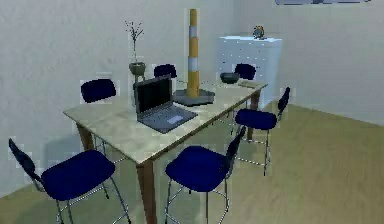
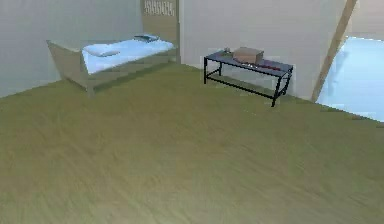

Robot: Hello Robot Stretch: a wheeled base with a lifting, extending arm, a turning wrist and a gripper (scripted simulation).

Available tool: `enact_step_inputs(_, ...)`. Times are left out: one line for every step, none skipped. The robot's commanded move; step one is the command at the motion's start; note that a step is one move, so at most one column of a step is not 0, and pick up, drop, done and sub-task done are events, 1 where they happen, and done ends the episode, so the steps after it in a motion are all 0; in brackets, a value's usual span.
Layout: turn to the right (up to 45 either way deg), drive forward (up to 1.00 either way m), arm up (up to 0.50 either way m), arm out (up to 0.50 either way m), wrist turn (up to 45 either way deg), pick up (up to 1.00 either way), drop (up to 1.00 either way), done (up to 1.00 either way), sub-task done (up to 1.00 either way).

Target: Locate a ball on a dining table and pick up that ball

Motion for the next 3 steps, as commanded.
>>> enact_step_inputs(45.0,0.00,0.00,0.00,0.0,0.00,0.00,0.00,0.00)
enact_step_inputs(18.0,0.00,0.00,0.00,0.0,0.00,0.00,0.00,0.00)
enact_step_inputs(0.0,0.30,0.00,0.00,0.0,0.00,0.00,0.00,0.00)
